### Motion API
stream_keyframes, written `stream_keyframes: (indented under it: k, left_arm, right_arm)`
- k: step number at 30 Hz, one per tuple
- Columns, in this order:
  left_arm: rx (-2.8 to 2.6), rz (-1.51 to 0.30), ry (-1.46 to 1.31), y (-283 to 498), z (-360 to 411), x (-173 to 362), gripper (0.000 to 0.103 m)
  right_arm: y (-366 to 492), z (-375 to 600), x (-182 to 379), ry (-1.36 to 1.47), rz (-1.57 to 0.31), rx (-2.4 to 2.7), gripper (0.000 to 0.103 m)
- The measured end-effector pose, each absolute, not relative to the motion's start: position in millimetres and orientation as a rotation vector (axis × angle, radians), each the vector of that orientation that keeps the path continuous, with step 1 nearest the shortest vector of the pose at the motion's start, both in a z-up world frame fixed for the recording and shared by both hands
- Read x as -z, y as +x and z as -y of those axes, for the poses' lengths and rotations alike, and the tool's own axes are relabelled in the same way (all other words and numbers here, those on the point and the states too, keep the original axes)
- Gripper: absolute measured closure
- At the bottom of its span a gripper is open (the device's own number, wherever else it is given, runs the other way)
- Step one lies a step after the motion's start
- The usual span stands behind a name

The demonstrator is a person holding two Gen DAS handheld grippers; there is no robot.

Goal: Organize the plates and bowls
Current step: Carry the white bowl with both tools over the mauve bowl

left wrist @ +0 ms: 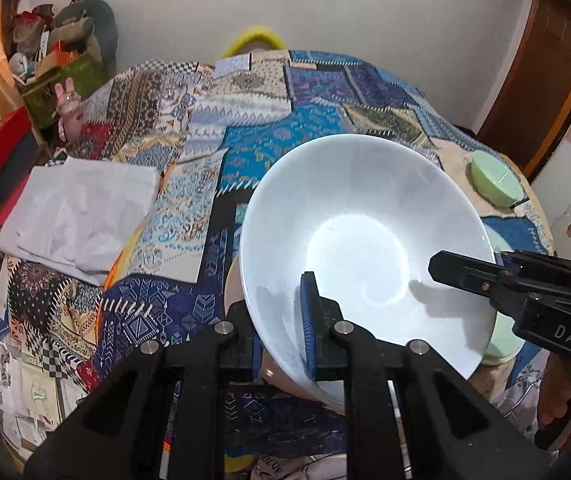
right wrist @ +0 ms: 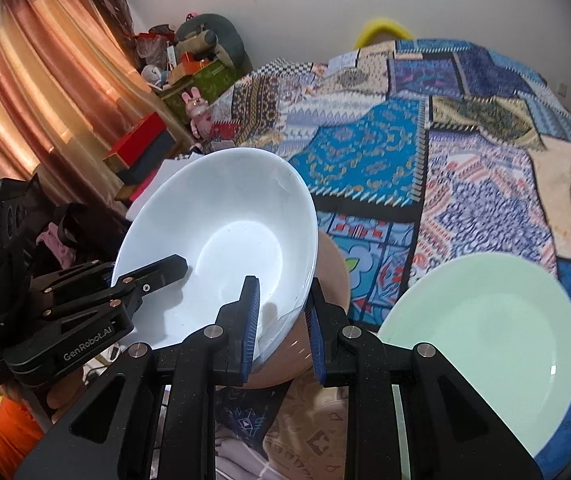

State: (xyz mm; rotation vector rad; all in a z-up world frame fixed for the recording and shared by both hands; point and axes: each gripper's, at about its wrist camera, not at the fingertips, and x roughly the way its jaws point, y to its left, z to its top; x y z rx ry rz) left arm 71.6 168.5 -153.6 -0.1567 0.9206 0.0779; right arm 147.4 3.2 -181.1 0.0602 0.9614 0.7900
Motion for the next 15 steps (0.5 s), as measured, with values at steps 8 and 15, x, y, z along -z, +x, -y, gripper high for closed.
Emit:
stream_keyframes:
  k: [8,15]
  left_arm:
    - [-0.077,-0.969,-0.135,73.3,-176.6,178.6,0.087]
    - [-0.079,-0.981,-0.081,73.6,-178.7,187.1,0.087]
  right_arm:
    - [147.2,-10.9,201.9,0.073,-1.020,-0.796,0.082]
    - [146.2,-17.2,217.5,0.087,-1.066,-0.809,0.082]
